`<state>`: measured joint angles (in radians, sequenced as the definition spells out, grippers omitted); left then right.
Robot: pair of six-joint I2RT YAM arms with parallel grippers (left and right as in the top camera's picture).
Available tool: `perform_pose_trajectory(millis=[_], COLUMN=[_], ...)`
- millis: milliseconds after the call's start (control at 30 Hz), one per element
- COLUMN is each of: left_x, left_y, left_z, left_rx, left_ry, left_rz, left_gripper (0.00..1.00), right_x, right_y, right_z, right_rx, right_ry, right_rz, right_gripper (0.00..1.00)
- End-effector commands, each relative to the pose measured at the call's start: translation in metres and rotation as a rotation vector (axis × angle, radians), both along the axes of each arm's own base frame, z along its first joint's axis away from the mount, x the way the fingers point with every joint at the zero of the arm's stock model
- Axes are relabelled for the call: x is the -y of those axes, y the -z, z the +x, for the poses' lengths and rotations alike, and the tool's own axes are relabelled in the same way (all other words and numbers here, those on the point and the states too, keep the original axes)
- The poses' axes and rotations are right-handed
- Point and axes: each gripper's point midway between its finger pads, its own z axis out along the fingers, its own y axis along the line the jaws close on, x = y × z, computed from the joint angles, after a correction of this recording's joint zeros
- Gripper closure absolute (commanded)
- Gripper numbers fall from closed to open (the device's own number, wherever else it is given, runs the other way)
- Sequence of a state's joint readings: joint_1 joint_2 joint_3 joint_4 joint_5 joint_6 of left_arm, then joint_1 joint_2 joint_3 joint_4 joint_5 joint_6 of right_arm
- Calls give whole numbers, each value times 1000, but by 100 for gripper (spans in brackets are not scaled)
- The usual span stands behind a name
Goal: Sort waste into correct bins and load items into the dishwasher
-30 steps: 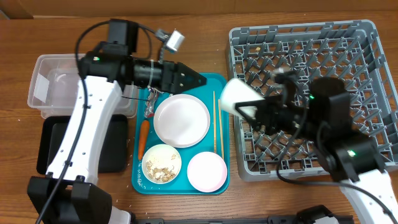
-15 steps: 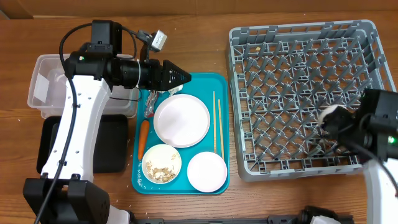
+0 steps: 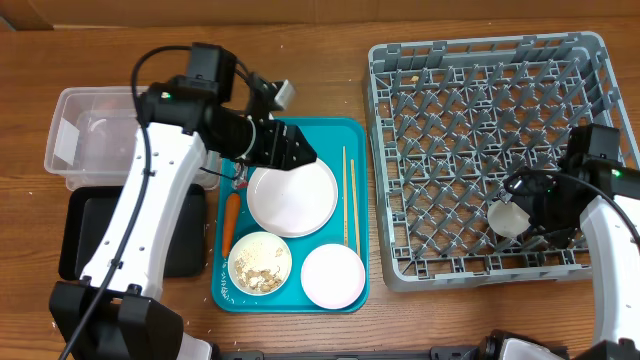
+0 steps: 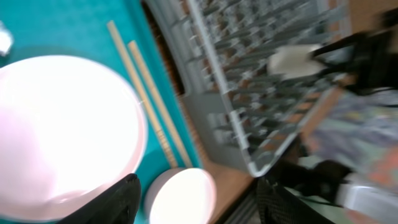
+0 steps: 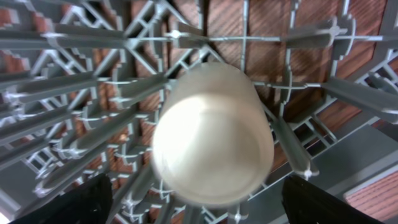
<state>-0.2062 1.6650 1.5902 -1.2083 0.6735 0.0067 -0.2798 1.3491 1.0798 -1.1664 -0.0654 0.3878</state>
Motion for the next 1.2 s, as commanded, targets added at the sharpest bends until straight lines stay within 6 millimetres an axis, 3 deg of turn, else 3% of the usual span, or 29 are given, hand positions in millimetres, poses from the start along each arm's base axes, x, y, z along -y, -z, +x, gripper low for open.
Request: perform_pose_trajectory(millis=[0,200,367,500,733,900,1033,1167], left_x=[-19,-45,-39,-45,-43,-10,-24,-24], left_y=[19,42,70,104,144,137,140,140], left_z=[6,11,-5,-24,-31,-28,-15,-14], left_rx=[33,40,-2,-83,-79,23,79,68], left_ry=[-44,-156,-116,-136,-117,71,-9,-32], left_rz=[206,450,500,555,535,418,550,543], left_gripper=[36,37,41,41,44,43,41,44], right_x=[-2,-33,-50,-52,-52,-52,-63,-72], right_y=[-46,-102,-128,-131,-129,-128,-132,-133], right_z=[14,21,18,14,13,12,13,12], right_rx=[150,398,519,526,517,513,537,539], right_ry=[-12,-178,-253,-255,-254,-253,-309,-350], right_rz=[-11,61,99,101,105,107,143,160], right_gripper=[9,8,8,8,8,8,9,9])
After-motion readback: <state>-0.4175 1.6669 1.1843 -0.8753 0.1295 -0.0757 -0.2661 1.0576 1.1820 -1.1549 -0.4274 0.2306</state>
